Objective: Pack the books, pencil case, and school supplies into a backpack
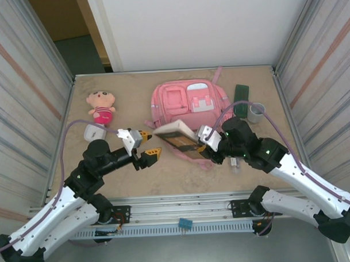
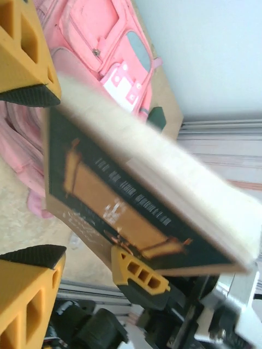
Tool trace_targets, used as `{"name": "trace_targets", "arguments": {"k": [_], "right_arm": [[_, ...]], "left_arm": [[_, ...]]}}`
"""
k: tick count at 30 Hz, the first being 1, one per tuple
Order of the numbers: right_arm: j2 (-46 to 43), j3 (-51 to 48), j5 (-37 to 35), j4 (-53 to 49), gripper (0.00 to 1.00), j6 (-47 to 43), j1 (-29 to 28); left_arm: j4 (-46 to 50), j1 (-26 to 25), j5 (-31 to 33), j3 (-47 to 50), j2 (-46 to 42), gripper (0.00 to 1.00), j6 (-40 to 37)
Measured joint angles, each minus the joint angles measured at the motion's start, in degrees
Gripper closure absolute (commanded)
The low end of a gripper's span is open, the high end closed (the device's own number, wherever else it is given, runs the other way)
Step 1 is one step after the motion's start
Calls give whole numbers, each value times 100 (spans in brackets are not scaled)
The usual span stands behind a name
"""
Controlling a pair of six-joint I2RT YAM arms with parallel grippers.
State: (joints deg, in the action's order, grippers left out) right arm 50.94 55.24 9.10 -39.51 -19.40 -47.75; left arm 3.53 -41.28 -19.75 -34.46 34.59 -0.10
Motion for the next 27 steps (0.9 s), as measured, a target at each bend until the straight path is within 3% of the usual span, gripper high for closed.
{"name": "trace_targets", "arguments": {"k": [7, 16, 18, 21, 22, 24, 27], "right_arm": [[59, 85, -181, -898, 100, -1233, -149], [715, 684, -127, -1436, 100, -1895, -245], [920, 807, -46, -1443, 100, -1954, -256], [1110, 918, 122, -1443, 99, -2031, -267], [1132, 938, 168, -1443, 93, -2035, -278], [1132, 968, 264, -1445, 69, -2052, -293], [1001, 975, 424, -1241, 35, -1976, -157]], "left_arm": [[225, -164, -472, 485, -11, 26, -1180], [214, -354, -1071, 549, 529, 28, -1818], [166, -461, -1093, 542, 785, 37, -1869], [35, -570, -1080, 533, 1088, 64, -1932], [-33, -575, -1082, 533, 1134, 75, -1908], [-175, -577, -1058, 533, 1167, 94, -1882], [-439, -579, -1010, 581, 1088, 100, -1764]]}}
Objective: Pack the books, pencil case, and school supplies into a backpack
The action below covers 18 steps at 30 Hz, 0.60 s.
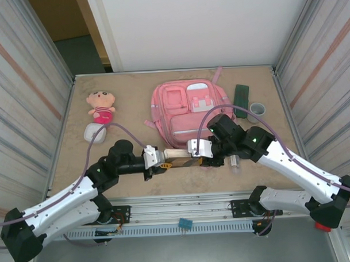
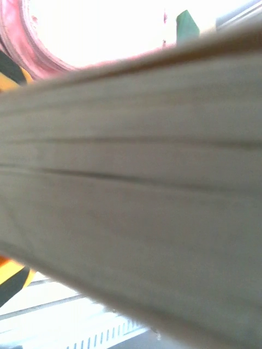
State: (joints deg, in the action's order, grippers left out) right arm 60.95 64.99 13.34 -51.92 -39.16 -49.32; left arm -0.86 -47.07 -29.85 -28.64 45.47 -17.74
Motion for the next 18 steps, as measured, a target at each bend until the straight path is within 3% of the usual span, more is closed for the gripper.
{"name": "trace_targets", "arguments": {"k": [2, 6, 11, 14, 18], "right_arm": [[-219, -7, 251, 280, 24, 203, 293], [-1189, -444, 1145, 1187, 8, 1016, 1606], [-2544, -1672, 2439, 2806, 4, 2730, 3071], [-2618, -2212, 3117, 3744, 1, 3755, 3469], [-2079, -2452, 3952, 4686, 1, 4789, 3543]], "left_arm": [[-284, -15, 22, 149, -179, 100, 94], [-656, 22, 55, 413, -645, 100, 385], [-1152, 573, -160, 424, -920, 100, 1228], [-1539, 909, -391, 424, -890, 100, 1834], [-1705, 999, -726, 306, -629, 100, 2426]]}}
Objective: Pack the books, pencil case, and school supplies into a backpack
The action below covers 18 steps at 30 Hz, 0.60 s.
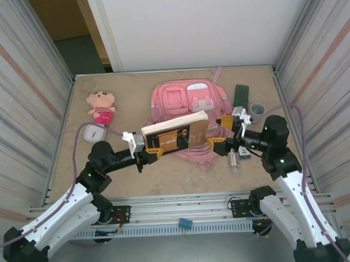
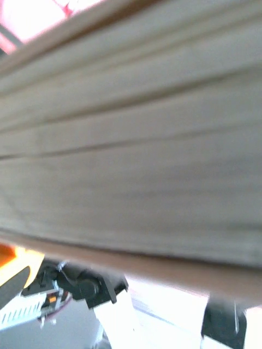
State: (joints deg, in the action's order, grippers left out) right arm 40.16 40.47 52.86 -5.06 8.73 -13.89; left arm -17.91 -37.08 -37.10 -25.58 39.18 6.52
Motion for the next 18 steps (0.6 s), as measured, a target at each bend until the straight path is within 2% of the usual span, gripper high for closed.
{"name": "trace_targets", "arguments": {"k": [4, 8, 14, 18], "right_arm": [[597, 4, 719, 531, 1, 407, -203], [782, 109, 1257, 664, 1, 428, -527], [813, 317, 1633, 654, 0, 286, -608], [817, 313, 1644, 688, 11, 332, -608]], "left_arm": [[-127, 0, -457, -251, 485, 100, 450], [-542, 0, -769, -289, 728, 100, 835], [-1010, 0, -944, -289, 739, 100, 1099], [-1202, 0, -942, -286, 647, 100, 1196]]}}
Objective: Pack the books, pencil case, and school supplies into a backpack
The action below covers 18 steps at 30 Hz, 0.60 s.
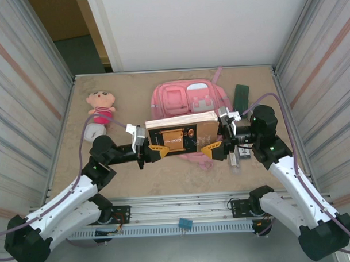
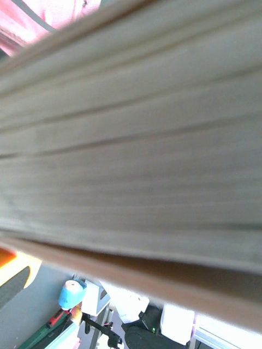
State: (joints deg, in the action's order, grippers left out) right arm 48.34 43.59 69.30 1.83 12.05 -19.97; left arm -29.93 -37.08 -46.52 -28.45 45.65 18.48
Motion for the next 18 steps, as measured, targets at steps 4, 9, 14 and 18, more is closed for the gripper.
{"name": "trace_targets", "arguments": {"k": [4, 9, 14, 18], "right_arm": [[-129, -234, -50, 472, 34, 348, -52], [-280, -389, -160, 911, 73, 590, -262], [-262, -391, -249, 1261, 100, 726, -313], [-313, -391, -417, 1335, 100, 820, -247]], "left_arm": [[-7, 0, 4, -2, -59, 100, 28], [44, 0, 2, -7, -44, 100, 52], [20, 2, -153, -118, 68, 87, 120], [306, -4, 168, -275, 81, 52, 63]]}}
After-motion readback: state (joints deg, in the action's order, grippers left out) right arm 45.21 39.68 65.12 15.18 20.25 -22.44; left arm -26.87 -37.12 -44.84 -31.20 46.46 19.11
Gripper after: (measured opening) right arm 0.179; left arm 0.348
